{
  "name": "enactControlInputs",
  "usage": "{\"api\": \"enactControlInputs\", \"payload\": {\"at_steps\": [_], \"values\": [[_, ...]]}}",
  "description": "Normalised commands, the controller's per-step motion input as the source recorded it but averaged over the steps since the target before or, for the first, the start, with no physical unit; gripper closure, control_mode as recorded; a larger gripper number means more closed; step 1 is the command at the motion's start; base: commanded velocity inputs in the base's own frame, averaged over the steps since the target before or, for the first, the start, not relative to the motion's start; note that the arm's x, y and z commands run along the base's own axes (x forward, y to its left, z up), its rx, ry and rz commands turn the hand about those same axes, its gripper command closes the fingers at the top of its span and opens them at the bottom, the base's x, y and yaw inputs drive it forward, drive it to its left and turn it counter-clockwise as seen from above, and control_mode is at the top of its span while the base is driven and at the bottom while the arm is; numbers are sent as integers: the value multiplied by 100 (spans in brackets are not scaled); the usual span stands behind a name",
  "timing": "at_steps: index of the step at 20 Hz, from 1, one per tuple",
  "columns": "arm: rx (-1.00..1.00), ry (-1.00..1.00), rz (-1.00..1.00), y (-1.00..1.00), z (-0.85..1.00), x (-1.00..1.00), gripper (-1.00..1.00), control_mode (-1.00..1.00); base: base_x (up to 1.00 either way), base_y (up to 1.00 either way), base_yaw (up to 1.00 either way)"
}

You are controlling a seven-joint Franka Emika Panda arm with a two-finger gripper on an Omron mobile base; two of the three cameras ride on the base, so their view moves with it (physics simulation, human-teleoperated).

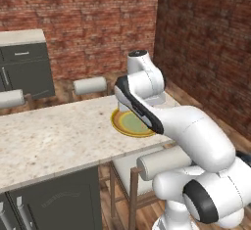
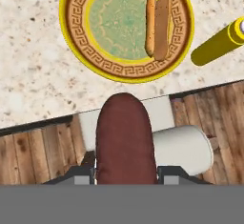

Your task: Move the hot dog bun to the plate on the dining table and place the condiment next to that plate. Then navigate to the fridge and take the sausage and place it on the plate as well.

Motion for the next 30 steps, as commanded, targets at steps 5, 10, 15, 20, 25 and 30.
{"api": "enactControlInputs", "payload": {"at_steps": [5,10,15,20,25,30], "values": [[0,0,0,-12,-100,96,100,-100,0,0,0],[0,0,0,-9,-84,64,100,-100,0,0,0],[0,0,0,0,-55,55,100,-100,0,0,0],[0,0,0,0,-33,69,100,-100,0,0,0],[0,0,0,0,-28,50,100,-100,0,0,0],[0,0,0,0,-34,33,100,-100,0,0,0]]}}
